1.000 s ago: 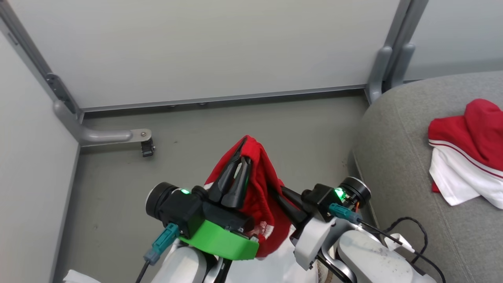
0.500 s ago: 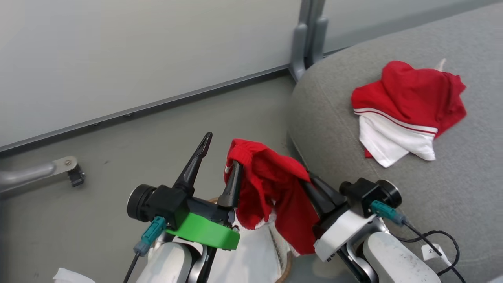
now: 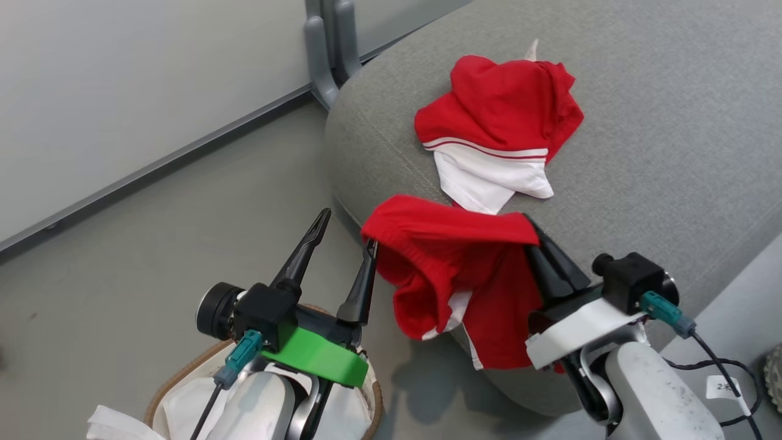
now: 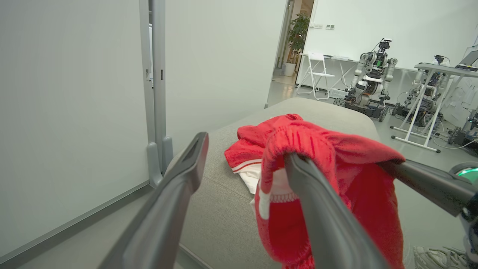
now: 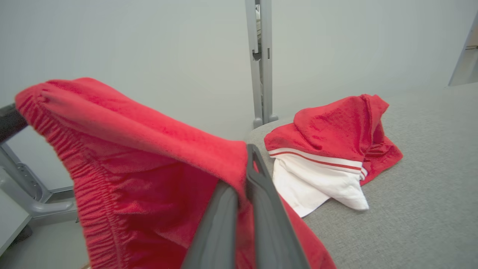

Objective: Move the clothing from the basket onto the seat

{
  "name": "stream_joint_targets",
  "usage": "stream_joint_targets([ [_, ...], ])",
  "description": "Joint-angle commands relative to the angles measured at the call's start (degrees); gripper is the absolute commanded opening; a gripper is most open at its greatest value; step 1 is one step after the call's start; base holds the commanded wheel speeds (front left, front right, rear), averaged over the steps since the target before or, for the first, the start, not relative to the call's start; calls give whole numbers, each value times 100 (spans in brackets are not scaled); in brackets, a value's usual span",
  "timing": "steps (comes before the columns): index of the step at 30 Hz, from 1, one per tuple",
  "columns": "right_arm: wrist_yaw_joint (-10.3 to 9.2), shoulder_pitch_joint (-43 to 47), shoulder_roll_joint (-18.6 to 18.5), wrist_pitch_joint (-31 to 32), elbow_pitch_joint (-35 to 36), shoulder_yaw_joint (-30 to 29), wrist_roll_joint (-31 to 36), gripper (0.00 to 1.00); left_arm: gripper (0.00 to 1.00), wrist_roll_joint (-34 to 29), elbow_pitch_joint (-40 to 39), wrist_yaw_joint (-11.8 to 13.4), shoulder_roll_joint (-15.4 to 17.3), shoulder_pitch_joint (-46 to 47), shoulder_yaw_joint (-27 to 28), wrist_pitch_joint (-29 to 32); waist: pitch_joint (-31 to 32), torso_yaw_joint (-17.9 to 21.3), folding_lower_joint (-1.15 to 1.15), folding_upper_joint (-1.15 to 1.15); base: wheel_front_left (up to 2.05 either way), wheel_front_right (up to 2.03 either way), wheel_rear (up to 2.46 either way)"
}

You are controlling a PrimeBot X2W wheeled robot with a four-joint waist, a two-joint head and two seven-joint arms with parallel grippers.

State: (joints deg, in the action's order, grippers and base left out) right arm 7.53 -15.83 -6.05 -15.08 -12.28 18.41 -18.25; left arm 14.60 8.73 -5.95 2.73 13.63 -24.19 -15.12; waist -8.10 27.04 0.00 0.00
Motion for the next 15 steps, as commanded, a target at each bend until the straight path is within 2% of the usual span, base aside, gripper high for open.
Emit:
stream_joint_targets([
  [1, -8, 64, 31, -12, 86, -170, 49, 0, 100, -5, 33, -25, 32, 127, 33, -4, -283, 368, 0, 0, 0, 0, 0],
  [7, -8, -149, 66, -12, 365, -706, 71, 0, 100, -66, 167, -99, 29, 194, -5, -4, -414, 388, 0, 0, 0, 0, 0],
  [15, -7, -1153, -283, -12, 733, -676, 145, 0, 100, -159, 235, -132, 31, 275, 28, -4, -689, 368, 0, 0, 0, 0, 0],
])
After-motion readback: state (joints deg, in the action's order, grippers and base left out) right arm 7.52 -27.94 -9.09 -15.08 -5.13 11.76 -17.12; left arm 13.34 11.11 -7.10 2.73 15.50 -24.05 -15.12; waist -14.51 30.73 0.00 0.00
